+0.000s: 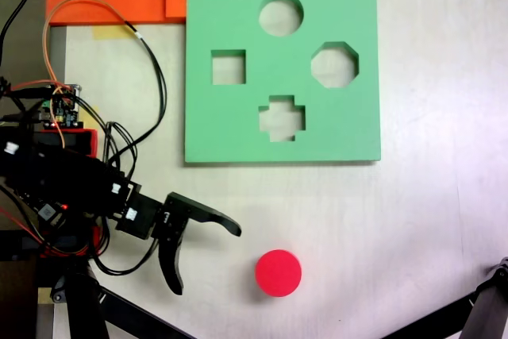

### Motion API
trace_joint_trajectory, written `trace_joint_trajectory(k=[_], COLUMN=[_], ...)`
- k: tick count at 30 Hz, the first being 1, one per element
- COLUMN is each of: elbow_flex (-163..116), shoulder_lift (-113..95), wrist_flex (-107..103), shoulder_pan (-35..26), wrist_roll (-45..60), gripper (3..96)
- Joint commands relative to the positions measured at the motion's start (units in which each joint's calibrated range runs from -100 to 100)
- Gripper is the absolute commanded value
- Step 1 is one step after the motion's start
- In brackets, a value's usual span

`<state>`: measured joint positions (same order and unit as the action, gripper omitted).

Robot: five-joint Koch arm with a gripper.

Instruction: Put the cylinder block into the corresponding hole

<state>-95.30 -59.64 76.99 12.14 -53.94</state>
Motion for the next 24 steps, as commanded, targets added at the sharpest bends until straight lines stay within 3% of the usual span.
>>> trace_joint_trajectory(k=[1,24], elbow_flex=[6.4,37.1], shoulder_lift=[19.3,66.2], wrist_flex=[20.8,21.2], shoulder_pan=[0.0,-1.6], wrist_roll=[0.3,0.3], gripper=[87.2,86.9])
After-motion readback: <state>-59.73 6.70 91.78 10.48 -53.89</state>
